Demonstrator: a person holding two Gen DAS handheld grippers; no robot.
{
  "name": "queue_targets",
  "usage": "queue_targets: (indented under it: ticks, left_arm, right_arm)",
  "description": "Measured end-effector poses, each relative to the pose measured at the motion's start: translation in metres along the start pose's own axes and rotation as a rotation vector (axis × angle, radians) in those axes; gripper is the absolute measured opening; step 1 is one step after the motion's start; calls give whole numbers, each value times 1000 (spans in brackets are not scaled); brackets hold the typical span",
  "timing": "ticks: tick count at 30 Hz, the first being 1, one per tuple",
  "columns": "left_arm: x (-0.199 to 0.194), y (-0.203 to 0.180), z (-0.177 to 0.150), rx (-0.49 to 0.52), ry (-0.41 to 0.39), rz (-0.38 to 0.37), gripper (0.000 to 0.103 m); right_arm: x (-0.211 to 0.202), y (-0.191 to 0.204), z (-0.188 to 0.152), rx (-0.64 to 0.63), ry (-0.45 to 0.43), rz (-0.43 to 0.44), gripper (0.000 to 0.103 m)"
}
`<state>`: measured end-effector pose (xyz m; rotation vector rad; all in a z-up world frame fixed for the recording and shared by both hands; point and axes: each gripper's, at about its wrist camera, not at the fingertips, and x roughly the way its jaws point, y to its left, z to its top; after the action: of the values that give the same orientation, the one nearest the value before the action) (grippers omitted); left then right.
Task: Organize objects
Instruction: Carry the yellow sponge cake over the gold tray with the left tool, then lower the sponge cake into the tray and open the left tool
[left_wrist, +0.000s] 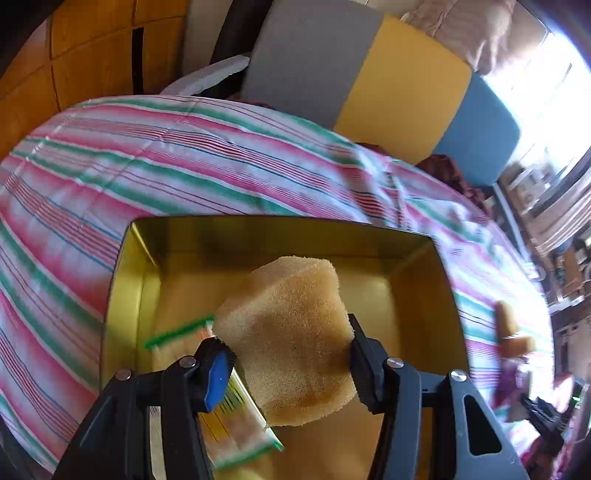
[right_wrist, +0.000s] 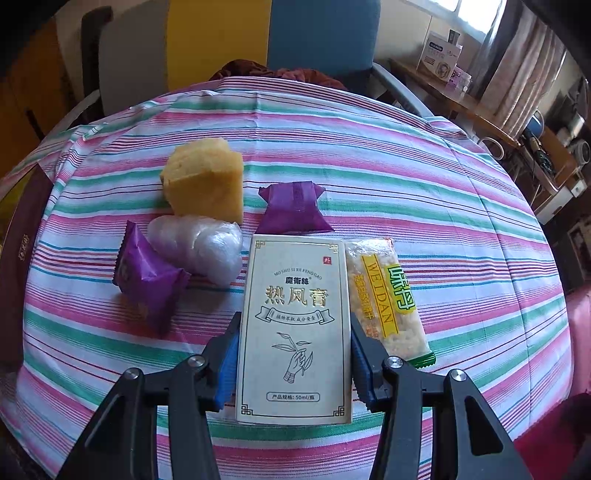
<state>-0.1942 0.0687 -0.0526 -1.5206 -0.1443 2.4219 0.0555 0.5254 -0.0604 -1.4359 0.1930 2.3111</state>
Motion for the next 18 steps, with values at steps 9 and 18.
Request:
queue_targets:
  ticks: [9,18]
  left_arm:
    - [39,20,23,8,43,163,64]
    - [4,32,23,-61,-44,86,83]
  right_arm:
    - [1,1,0,-5,4,-6,52]
    - [4,2,-2,-8,29,-15,53]
